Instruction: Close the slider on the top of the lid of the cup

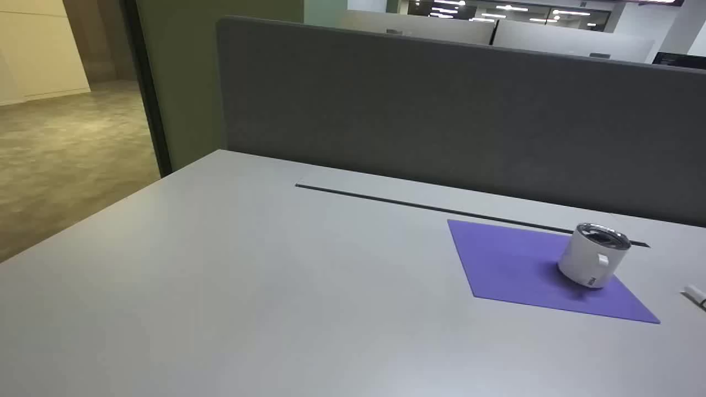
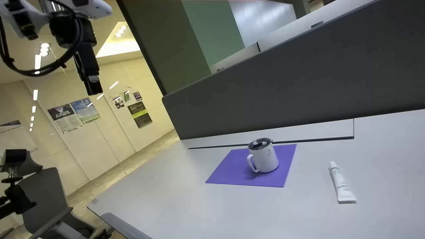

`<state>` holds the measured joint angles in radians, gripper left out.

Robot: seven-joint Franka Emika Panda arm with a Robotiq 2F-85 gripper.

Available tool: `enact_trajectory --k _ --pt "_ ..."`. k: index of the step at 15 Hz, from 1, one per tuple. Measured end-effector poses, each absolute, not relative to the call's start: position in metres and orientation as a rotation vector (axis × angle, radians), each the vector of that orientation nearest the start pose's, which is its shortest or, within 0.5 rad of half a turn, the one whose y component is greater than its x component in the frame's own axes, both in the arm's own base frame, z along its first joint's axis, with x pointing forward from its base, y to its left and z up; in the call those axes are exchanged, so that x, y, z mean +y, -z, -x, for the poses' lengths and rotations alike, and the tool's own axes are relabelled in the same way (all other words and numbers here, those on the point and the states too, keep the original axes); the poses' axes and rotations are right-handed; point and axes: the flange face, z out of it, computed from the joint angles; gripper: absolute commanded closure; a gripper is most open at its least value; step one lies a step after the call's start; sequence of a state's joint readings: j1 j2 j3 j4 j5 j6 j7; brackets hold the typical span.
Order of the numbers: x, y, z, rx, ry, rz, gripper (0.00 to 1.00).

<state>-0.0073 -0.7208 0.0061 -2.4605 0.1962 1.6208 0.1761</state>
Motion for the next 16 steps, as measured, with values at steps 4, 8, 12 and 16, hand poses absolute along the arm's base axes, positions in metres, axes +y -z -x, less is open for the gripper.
enact_trajectory --k 4,8,12,16 --pt "0.020 -0.528 -0.321 0.296 -0.190 2.940 0.00" --pt "0.020 -0.528 -0.321 0.297 -0.189 2.940 0.00" --pt "0.015 -0.525 -0.327 0.267 -0.159 2.962 0.00" --pt "-0.018 -0.501 -0.374 0.135 -0.027 3.088 0.00"
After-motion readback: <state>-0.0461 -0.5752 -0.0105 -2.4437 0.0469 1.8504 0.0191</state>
